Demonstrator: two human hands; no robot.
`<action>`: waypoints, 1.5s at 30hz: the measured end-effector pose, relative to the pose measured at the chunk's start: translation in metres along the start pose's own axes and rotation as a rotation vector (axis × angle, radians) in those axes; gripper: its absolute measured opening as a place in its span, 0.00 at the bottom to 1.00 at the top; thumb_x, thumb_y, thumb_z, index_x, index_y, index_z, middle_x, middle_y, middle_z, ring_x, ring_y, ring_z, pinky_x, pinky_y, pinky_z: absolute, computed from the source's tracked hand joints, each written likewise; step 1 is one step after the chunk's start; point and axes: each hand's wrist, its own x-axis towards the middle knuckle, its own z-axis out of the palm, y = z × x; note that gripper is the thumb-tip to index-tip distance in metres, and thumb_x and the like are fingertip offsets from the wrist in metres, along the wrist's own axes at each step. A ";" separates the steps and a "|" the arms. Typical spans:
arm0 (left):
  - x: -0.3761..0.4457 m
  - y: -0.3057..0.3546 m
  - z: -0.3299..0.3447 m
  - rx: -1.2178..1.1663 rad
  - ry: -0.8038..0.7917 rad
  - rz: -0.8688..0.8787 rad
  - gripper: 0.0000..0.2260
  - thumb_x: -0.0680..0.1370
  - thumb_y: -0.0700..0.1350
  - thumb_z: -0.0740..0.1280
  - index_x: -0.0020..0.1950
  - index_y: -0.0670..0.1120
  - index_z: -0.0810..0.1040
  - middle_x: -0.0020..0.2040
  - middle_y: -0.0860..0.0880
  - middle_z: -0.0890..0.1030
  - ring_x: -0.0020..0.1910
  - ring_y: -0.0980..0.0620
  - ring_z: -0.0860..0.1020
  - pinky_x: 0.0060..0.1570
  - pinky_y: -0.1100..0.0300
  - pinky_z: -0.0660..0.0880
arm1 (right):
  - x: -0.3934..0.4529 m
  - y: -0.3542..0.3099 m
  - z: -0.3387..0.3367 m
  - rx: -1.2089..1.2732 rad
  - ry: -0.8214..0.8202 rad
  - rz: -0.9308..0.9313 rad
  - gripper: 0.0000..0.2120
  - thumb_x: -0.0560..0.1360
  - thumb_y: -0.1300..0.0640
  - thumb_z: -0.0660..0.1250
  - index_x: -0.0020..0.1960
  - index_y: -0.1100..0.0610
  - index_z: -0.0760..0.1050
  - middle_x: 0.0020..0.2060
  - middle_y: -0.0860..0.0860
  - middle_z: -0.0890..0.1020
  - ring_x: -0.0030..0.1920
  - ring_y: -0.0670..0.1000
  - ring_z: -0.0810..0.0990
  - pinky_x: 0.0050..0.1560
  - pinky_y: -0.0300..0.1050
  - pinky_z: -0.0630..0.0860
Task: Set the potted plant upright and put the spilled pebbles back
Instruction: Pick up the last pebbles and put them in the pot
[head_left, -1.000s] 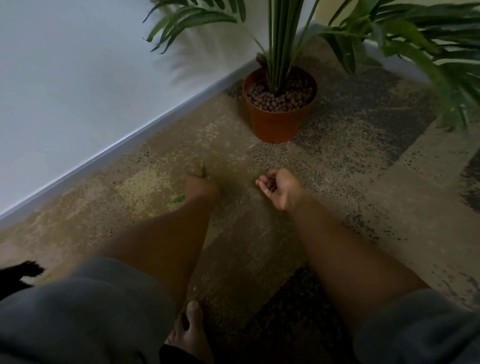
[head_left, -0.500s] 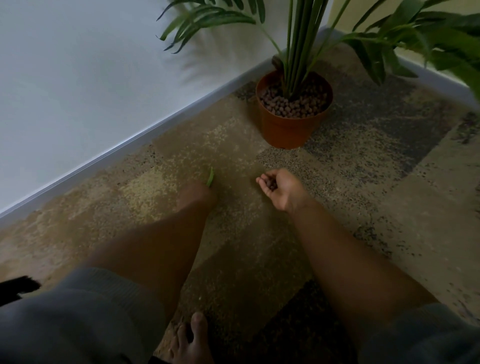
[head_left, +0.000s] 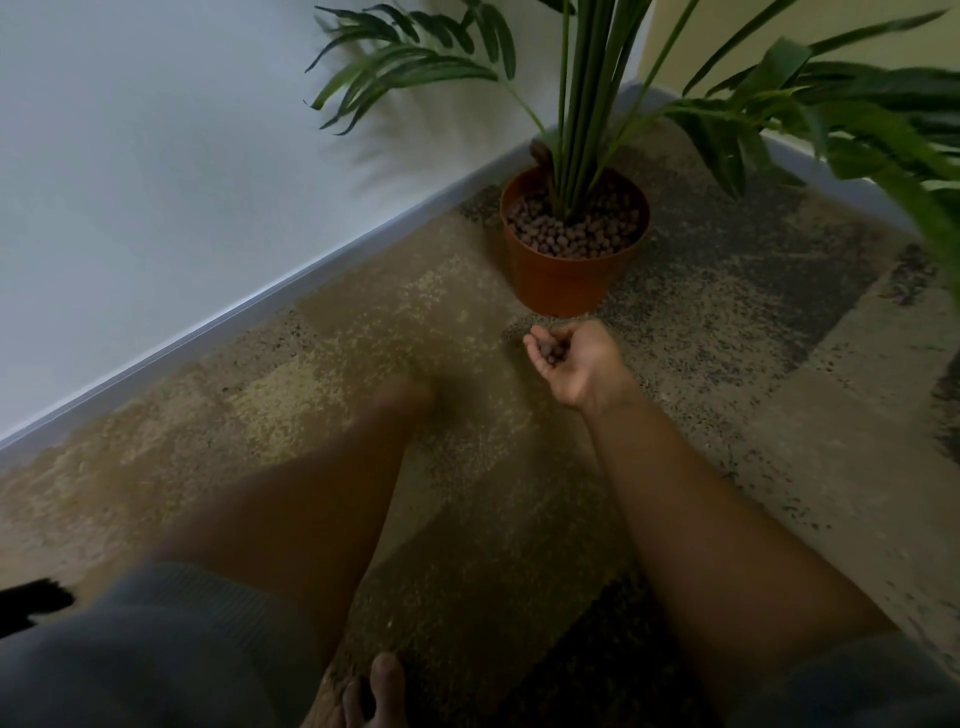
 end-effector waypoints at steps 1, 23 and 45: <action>0.000 0.014 0.001 -0.208 -0.036 -0.013 0.21 0.81 0.48 0.56 0.71 0.40 0.69 0.60 0.40 0.78 0.54 0.42 0.78 0.55 0.48 0.77 | -0.002 -0.007 0.003 0.052 -0.001 -0.014 0.09 0.78 0.68 0.55 0.54 0.65 0.73 0.50 0.61 0.78 0.53 0.54 0.77 0.58 0.48 0.79; -0.008 0.226 -0.010 -1.060 -0.373 0.131 0.20 0.85 0.45 0.49 0.74 0.39 0.65 0.71 0.41 0.71 0.68 0.45 0.72 0.68 0.49 0.70 | 0.014 -0.129 0.057 0.210 -0.172 -0.231 0.24 0.84 0.54 0.47 0.78 0.60 0.54 0.77 0.58 0.59 0.77 0.57 0.57 0.77 0.51 0.54; -0.013 0.211 -0.007 -0.773 -0.177 0.165 0.16 0.83 0.39 0.57 0.70 0.39 0.70 0.65 0.44 0.78 0.61 0.53 0.78 0.47 0.68 0.78 | 0.011 -0.122 0.052 0.030 -0.095 -0.328 0.23 0.83 0.55 0.49 0.76 0.62 0.59 0.73 0.59 0.64 0.73 0.56 0.65 0.71 0.48 0.66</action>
